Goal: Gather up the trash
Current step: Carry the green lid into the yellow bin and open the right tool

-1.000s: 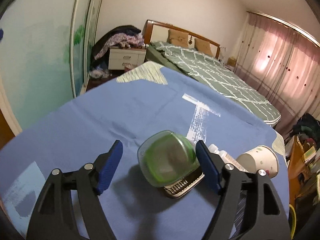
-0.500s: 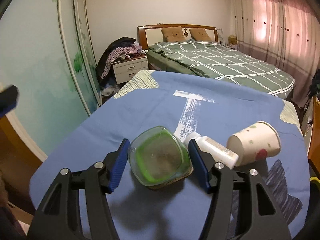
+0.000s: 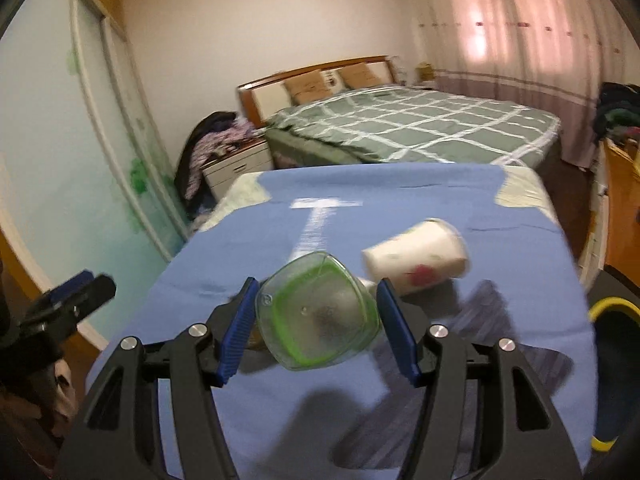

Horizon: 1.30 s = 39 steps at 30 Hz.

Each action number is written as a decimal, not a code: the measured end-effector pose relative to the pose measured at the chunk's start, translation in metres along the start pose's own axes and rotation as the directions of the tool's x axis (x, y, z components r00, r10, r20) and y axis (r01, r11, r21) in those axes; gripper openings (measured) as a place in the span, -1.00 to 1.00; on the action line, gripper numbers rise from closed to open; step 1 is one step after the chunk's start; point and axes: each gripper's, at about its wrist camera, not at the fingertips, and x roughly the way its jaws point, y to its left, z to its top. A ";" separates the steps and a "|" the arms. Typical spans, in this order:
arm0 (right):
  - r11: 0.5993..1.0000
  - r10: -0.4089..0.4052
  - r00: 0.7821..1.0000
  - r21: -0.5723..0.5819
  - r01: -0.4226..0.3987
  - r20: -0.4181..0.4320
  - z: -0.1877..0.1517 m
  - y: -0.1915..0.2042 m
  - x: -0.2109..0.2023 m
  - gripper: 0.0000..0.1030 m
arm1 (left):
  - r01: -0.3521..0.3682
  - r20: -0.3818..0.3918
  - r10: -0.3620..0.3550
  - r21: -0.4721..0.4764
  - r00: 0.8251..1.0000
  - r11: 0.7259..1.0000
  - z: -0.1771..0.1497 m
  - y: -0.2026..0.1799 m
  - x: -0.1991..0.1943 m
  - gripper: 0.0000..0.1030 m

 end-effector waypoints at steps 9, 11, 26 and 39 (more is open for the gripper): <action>0.965 -0.193 0.980 0.187 0.183 0.038 -0.012 -0.093 -0.037 0.12 | 0.089 -0.088 -0.083 0.071 0.993 0.994 -0.011 -0.046 0.044 0.89; 0.946 -0.252 0.967 0.224 0.236 0.045 -0.015 -0.113 -0.044 0.12 | 0.091 -0.103 -0.083 0.080 0.991 0.993 -0.011 -0.053 0.053 0.89; 0.733 -0.550 0.833 0.446 0.513 -0.053 -0.047 -0.224 -0.064 0.12 | 0.097 -0.177 -0.072 0.135 0.982 0.986 -0.013 -0.074 0.100 0.89; 0.676 -0.595 0.799 0.486 0.554 -0.082 -0.059 -0.239 -0.057 0.40 | 0.142 -0.226 -0.097 0.194 0.969 0.971 -0.012 -0.074 0.124 0.89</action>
